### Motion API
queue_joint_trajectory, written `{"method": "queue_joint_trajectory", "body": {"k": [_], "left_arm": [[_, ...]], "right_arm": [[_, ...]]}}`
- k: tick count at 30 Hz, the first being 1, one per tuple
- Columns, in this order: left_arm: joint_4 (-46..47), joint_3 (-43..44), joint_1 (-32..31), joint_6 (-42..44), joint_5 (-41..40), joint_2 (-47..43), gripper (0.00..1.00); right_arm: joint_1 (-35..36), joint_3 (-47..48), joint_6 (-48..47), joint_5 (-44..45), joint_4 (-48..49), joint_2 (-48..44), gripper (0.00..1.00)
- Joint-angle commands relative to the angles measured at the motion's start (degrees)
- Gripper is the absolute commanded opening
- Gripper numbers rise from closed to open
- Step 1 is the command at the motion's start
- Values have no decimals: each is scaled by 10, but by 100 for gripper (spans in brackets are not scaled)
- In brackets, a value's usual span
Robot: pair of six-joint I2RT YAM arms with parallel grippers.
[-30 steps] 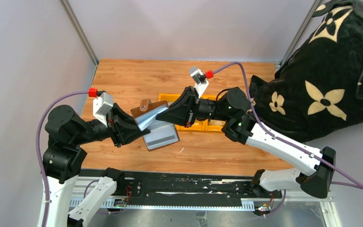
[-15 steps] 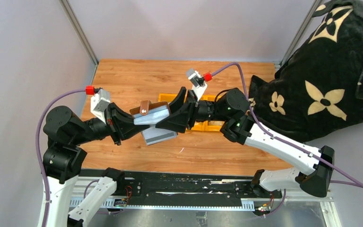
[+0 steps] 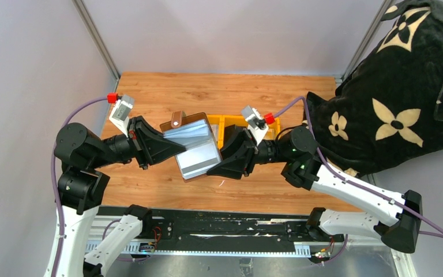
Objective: Take the credit cards out of the card holder
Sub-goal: Open the card holder at the center of the board.
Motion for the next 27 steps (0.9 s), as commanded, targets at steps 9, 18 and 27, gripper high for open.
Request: {"method": "queue_joint_trajectory", "body": {"k": [9,18,27], "left_arm": [[29,21,-2,-41,27,3,0],[34,19,-1,-54,35,0,0],[34,4,-2,-51,53,-6,0]], "right_arm": [[5,-1,-99,45,-41,-41,31],[5,20,-105,132,-53,-26,17],[5,57,-52,122,0,10,19]]}}
